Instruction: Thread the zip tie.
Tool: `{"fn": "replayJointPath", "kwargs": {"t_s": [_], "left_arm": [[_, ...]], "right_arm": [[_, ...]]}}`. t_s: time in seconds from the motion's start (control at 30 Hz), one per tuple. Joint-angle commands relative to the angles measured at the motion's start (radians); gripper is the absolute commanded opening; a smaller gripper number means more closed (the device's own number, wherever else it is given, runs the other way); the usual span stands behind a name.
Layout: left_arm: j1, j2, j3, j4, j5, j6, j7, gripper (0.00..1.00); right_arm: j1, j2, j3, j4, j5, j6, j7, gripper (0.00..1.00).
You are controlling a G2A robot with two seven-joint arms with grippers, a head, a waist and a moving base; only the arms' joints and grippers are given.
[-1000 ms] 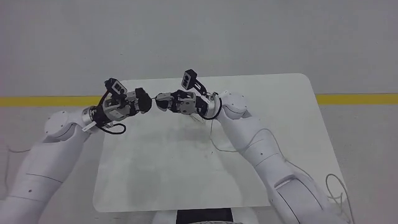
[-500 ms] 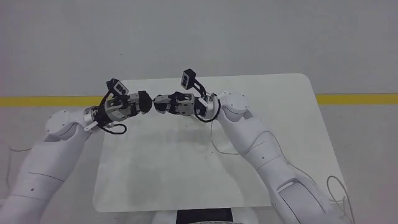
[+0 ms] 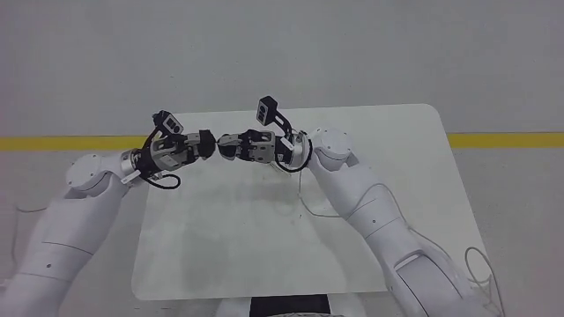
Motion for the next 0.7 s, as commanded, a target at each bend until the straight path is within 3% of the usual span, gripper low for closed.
{"fn": "replayJointPath", "kwargs": {"t_s": [0.0,0.67], "left_arm": [[-0.001,-0.001,0.000,0.003,0.004,0.001,-0.002,0.16],[0.008,-0.007,-0.014,-0.006,0.021,0.013,-0.017,0.13]], "right_arm": [[0.001,0.002,-0.002,-0.002,0.000,-0.001,-0.001,0.00],[0.009,0.014,-0.030,-0.010,0.000,0.001,-0.011,0.00]]}}
